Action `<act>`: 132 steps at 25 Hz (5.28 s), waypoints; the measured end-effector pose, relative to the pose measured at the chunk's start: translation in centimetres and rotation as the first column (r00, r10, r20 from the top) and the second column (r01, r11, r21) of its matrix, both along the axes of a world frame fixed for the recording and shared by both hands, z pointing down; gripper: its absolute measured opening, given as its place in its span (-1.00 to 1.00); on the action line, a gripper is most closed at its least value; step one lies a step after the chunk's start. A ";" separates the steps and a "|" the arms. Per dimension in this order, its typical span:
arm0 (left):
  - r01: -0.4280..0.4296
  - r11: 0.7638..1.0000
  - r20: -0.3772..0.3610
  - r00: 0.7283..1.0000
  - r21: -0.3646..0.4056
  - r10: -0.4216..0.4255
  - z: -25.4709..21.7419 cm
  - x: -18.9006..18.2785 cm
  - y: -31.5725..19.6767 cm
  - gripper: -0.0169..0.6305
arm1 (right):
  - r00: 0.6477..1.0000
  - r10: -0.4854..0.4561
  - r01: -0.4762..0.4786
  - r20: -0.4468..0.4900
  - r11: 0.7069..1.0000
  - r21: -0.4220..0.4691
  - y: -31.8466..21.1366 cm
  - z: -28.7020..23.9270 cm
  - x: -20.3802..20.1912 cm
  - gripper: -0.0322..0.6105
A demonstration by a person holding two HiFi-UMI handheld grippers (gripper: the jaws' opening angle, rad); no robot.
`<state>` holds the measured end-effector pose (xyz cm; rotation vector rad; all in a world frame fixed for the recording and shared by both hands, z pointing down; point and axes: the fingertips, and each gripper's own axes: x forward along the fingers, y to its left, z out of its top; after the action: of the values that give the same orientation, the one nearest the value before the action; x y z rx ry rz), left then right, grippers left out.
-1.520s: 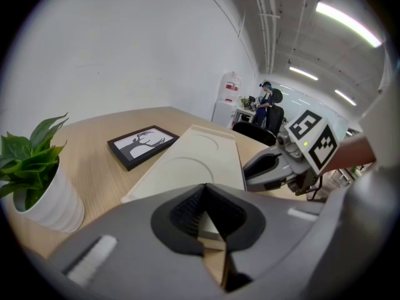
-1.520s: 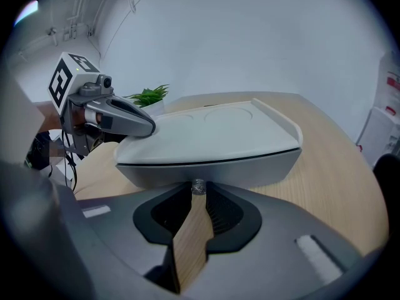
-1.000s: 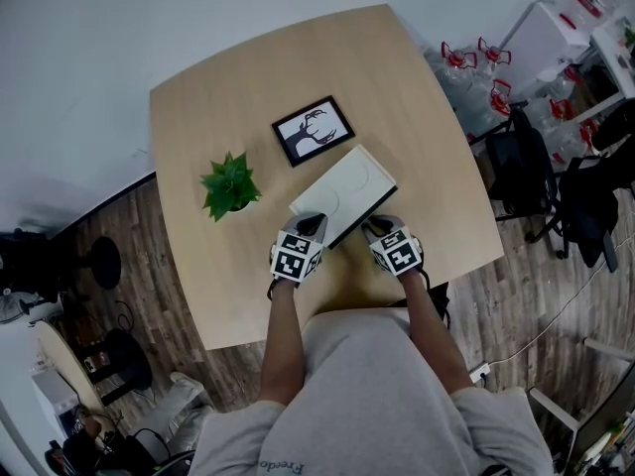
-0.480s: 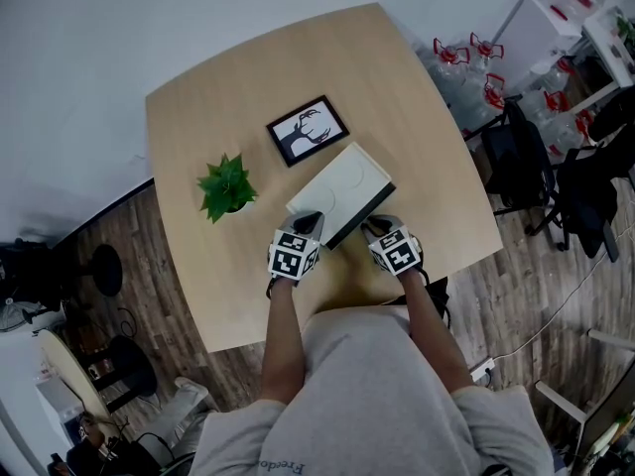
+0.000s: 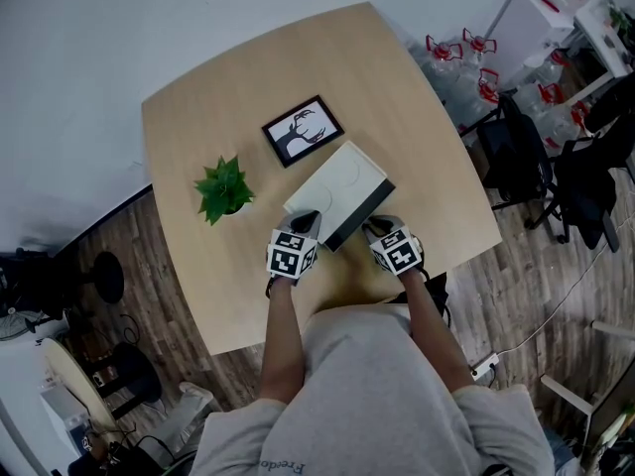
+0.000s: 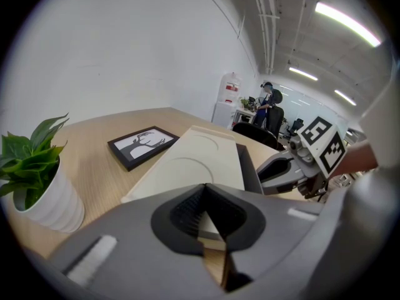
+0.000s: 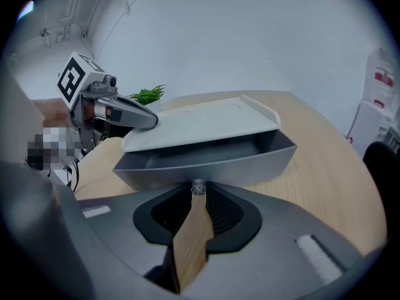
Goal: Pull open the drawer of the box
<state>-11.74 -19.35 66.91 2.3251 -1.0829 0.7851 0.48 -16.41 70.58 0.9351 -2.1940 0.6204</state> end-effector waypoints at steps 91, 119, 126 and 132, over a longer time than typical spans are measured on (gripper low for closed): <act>0.174 0.984 -0.125 0.978 0.042 -0.168 0.1 -0.1 2.2 -0.78 | 0.917 0.363 -0.384 0.165 0.916 0.117 3.8 -0.4 8.3 -0.67; -0.018 0.994 -0.064 0.998 0.109 0.025 -0.6 2.6 7.3 -0.78 | 0.919 0.303 -0.352 0.254 0.919 0.179 4.2 -3.0 5.2 -0.77; -0.013 0.994 -0.071 0.997 0.112 0.021 -0.3 2.6 7.1 -0.78 | 0.915 0.313 -0.362 0.253 0.915 0.178 4.2 -3.0 5.8 -0.86; -0.009 0.994 -0.079 0.997 0.113 0.018 -0.4 2.8 7.0 -0.78 | 0.920 0.306 -0.354 0.243 0.917 0.184 4.2 -3.1 5.9 -0.89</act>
<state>-8.94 -12.40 66.48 2.4383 -1.1037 0.6449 6.42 -12.25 67.52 1.4422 -2.3456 0.6605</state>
